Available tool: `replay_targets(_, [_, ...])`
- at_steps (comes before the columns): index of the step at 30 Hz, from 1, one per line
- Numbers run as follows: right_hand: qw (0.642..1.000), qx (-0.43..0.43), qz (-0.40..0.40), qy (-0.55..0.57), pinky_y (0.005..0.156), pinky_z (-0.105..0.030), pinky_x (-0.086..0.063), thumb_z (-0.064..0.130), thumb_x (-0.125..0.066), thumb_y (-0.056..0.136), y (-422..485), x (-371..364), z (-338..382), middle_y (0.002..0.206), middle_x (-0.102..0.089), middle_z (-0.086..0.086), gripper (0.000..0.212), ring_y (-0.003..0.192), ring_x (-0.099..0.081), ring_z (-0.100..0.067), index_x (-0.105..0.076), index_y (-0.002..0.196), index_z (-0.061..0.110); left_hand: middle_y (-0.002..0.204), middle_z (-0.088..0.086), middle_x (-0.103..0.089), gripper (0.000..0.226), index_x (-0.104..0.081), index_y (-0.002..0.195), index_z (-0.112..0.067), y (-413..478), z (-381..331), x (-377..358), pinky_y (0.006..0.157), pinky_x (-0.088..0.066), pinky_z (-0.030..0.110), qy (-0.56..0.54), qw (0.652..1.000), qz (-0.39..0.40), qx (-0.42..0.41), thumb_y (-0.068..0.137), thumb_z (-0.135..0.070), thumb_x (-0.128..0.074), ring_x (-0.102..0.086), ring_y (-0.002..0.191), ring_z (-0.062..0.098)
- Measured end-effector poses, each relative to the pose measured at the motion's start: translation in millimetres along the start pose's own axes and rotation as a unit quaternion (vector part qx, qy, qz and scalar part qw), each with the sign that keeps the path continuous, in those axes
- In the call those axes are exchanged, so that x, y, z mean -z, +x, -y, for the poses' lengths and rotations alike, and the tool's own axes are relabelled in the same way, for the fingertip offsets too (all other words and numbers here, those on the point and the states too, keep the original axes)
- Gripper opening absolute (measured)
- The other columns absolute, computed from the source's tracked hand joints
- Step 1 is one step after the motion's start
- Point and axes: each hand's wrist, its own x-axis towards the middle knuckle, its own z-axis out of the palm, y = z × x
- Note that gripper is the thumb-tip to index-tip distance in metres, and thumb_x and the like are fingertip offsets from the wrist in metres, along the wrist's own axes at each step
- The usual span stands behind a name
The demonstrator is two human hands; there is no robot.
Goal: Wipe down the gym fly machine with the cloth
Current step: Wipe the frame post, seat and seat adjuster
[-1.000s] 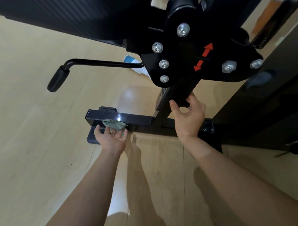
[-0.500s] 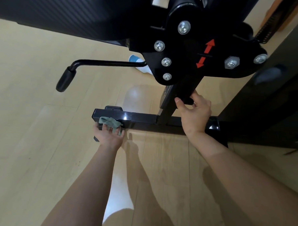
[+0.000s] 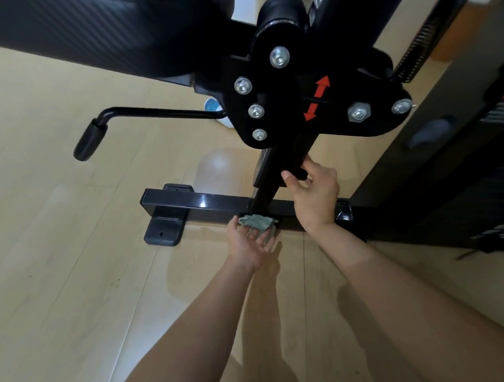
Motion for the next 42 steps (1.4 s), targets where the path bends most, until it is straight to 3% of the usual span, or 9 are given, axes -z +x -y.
replay_targets(7, [0.976,0.016,0.216,-0.004,0.108,-0.025,-0.043,0.016,-0.072,0.092,7.9,45.4,3.8,0.130,-0.057,0.020,0.060,0.132,-0.047,-0.002,-0.049,0.146,0.030,0.127,0.012,-0.068,0.058,-0.061,0.133,-0.012,-11.6,33.3,-29.2,0.103,-0.048,0.047,0.115,0.992,0.051,0.028,0.097,-0.055,-0.045,-0.064,0.118,0.030])
replay_targets(10, [0.963,0.014,0.258,-0.079,0.111,-0.023,-0.037,0.015,-0.068,0.095,4.4,75.8,-2.5,0.142,-0.057,0.011,0.052,0.134,-0.048,-0.005,-0.054,0.144,0.026,0.126,0.009,-0.070,0.058,-0.063,0.132,-0.014,-26.7,43.8,-60.1,0.101,-0.050,0.043,0.204,0.972,0.112,0.041,0.099,-0.056,-0.042,-0.065,0.118,0.028])
replay_targets(14, [0.963,-0.005,0.202,-0.179,0.095,-0.020,-0.041,0.009,-0.067,0.090,0.0,125.4,-9.6,0.129,-0.066,-0.002,0.041,0.120,-0.057,-0.017,-0.066,0.131,0.017,0.110,0.008,-0.075,0.043,-0.067,0.126,-0.012,-54.1,49.9,-105.1,0.086,-0.051,0.034,0.348,0.930,0.123,0.000,0.102,-0.042,-0.047,-0.069,0.101,0.023])
replay_targets(18, [0.973,-0.106,0.203,-0.040,0.094,-0.029,-0.055,0.001,-0.076,0.082,-1.3,159.4,2.2,0.112,-0.071,0.004,0.049,0.109,-0.065,-0.016,-0.067,0.124,0.024,0.098,0.007,-0.079,0.025,-0.071,0.111,-0.009,-84.9,54.8,-149.3,0.070,-0.058,0.028,0.421,0.897,0.117,-0.073,0.101,-0.027,-0.057,-0.075,0.091,0.020])
replay_targets(21, [0.988,-0.118,0.103,0.010,0.078,-0.039,-0.063,0.002,-0.081,0.078,3.4,181.1,13.9,0.090,-0.070,0.008,0.034,0.086,-0.070,-0.010,-0.069,0.101,0.025,0.088,0.005,-0.079,0.019,-0.073,0.101,-0.009,-109.2,59.4,-180.0,0.060,-0.058,0.025,0.446,0.869,0.159,-0.145,0.102,-0.021,-0.058,-0.077,0.079,0.017])
replay_targets(28, [0.992,-0.002,-0.110,-0.059,0.065,-0.004,-0.046,0.007,-0.084,0.076,12.8,231.8,18.1,0.076,-0.063,0.013,0.036,0.075,-0.061,0.004,-0.061,0.073,0.034,0.065,-0.011,-0.063,0.021,-0.072,0.083,-0.015,-143.0,69.7,-210.8,0.055,-0.052,0.024,0.535,0.745,0.150,-0.369,0.099,-0.025,-0.062,-0.057,0.059,0.004])
replay_targets(35, [0.979,-0.016,-0.197,-0.046,0.068,-0.013,-0.047,0.009,-0.076,0.085,12.6,243.0,13.6,0.081,-0.065,0.009,0.020,0.074,-0.061,-0.001,-0.065,0.082,0.026,0.074,0.004,-0.061,0.018,-0.066,0.088,-0.008,-147.0,84.2,-226.1,0.061,-0.056,0.024,0.354,0.913,0.052,-0.195,0.102,-0.016,-0.059,-0.058,0.058,0.013])
replay_targets(38, [0.970,-0.065,-0.235,-0.002,0.063,-0.015,-0.049,0.015,-0.075,0.087,15.1,244.6,18.2,0.077,-0.064,0.013,0.019,0.068,-0.063,-0.002,-0.063,0.082,0.028,0.069,0.004,-0.060,0.013,-0.067,0.093,-0.005,-149.1,90.0,-229.1,0.050,-0.054,0.019,0.279,0.947,0.021,-0.159,0.101,-0.013,-0.061,-0.058,0.050,0.012])
replay_targets(42, [0.961,-0.100,-0.227,0.119,0.072,-0.027,-0.060,0.011,-0.074,0.089,19.7,242.1,25.1,0.084,-0.069,0.004,0.016,0.072,-0.070,-0.006,-0.063,0.088,0.023,0.101,0.008,-0.073,0.020,-0.059,0.119,-0.006,-153.4,107.5,-236.5,0.073,-0.057,0.026,0.235,0.946,0.107,-0.198,0.101,-0.015,-0.060,-0.072,0.086,0.016])
